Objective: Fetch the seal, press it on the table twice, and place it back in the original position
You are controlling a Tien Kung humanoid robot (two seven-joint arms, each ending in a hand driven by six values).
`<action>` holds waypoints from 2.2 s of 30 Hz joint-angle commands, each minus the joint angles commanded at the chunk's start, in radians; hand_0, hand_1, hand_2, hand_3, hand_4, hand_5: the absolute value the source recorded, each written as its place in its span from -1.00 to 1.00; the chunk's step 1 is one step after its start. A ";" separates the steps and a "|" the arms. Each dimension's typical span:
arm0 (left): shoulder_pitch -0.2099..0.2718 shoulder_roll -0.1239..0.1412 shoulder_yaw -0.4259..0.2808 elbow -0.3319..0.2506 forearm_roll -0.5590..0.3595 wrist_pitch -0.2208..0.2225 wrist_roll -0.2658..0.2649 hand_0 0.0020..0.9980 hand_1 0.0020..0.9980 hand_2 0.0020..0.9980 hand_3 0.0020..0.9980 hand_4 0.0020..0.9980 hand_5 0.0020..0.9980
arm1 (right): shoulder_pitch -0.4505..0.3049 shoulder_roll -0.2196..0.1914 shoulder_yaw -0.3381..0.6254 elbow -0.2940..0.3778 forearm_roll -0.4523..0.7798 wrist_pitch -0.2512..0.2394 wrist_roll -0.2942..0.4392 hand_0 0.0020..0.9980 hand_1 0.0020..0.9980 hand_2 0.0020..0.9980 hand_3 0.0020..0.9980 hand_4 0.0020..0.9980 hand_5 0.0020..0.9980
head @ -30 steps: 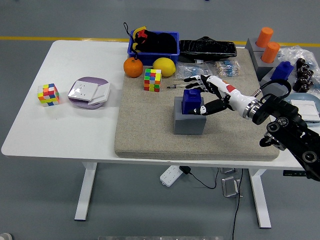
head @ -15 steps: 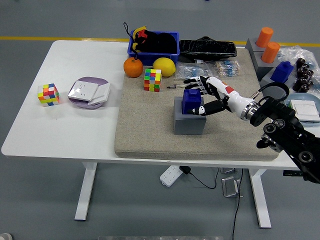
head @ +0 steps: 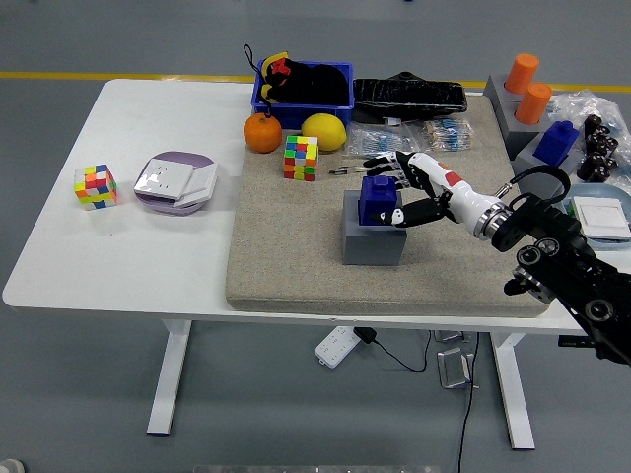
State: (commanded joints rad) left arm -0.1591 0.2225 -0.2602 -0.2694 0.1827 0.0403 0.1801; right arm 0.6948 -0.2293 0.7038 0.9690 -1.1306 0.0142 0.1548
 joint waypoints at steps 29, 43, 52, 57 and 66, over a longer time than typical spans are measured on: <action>0.001 -0.004 -0.002 0.001 -0.001 0.000 0.000 0.59 0.49 0.48 0.53 0.25 -0.11 | 0.002 -0.010 -0.016 0.029 -0.014 -0.066 0.021 0.09 -0.12 -0.10 -0.08 0.58 -1.00; 0.000 -0.003 -0.012 0.001 -0.001 0.000 0.000 0.59 0.49 0.48 0.52 0.25 -0.11 | 0.021 -0.101 0.090 0.169 -0.101 0.003 -0.040 0.08 -0.14 -0.12 -0.07 0.58 -1.00; 0.004 -0.004 -0.008 0.004 -0.007 0.000 0.001 0.59 0.49 0.48 0.52 0.25 -0.10 | 0.000 -0.174 0.150 0.130 -0.139 0.045 -0.075 0.08 -0.14 -0.11 -0.08 0.51 -1.00; 0.004 -0.005 -0.012 0.004 -0.005 0.000 0.001 0.59 0.49 0.48 0.52 0.25 -0.11 | -0.024 -0.188 0.143 0.086 -0.137 0.051 -0.080 0.08 -0.14 -0.12 -0.08 0.50 -1.00; 0.001 -0.007 -0.014 0.002 -0.002 0.001 0.000 0.59 0.49 0.48 0.52 0.25 -0.11 | -0.051 -0.177 0.070 -0.020 -0.090 0.044 -0.072 0.08 -0.14 -0.12 -0.08 0.50 -1.00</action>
State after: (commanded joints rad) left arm -0.1583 0.2156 -0.2746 -0.2672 0.1810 0.0411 0.1802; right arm 0.6440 -0.4062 0.7736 0.9487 -1.2201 0.0583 0.0830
